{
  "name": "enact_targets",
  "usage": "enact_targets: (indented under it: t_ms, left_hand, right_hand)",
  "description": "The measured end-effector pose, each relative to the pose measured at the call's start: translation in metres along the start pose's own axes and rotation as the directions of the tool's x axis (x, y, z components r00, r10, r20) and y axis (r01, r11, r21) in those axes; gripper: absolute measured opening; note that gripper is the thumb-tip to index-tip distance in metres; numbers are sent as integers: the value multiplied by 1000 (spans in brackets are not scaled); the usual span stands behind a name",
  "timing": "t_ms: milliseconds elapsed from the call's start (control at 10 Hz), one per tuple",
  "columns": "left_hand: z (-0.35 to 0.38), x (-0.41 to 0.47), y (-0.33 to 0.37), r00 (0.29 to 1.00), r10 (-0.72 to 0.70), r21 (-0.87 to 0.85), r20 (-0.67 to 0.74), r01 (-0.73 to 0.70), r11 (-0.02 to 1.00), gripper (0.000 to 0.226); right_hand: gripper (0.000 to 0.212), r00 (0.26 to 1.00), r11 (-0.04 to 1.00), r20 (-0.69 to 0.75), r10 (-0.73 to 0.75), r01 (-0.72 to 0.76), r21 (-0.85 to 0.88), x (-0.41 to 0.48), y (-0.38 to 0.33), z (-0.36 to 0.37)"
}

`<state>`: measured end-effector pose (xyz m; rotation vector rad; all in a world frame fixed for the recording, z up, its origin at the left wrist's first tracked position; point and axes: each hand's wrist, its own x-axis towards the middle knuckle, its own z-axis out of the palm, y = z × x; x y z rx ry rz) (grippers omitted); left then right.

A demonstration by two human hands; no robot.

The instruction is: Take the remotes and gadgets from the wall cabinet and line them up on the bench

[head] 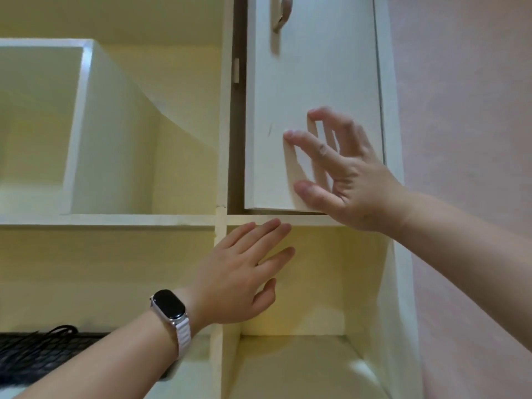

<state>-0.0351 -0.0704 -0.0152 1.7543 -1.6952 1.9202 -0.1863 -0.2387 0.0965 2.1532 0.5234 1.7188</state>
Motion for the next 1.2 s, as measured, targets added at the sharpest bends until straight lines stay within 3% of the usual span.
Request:
enact_targets:
  t_ms: [300,500,800,1000,1200]
  left_hand:
    - [0,1,-3,1000,12,7,-6,-12,1000,47]
    - [2,-1,-5,999,34,-1,-28,-34,999,48]
    - [-2,-3,-7,1000,3,-4,-7,-3,1000,48]
    - [-14,-5,-1,992,3,17,127,-5,1000,50]
    - [-36,-28,16,987,-156,-112,51,160,981,55]
  right_hand:
    - [61,999,987,24,-29,33,-159,13,7,35]
    - [64,972,933,219,84,1,-360,22,5,56]
    - [61,935,931,308,173,-53,-362,17,-6,49]
    - [59,907,919,351,235,-89,-384,-7,-26,26]
    - [59,892,915,337,300,-169,-367,-60,-62,4]
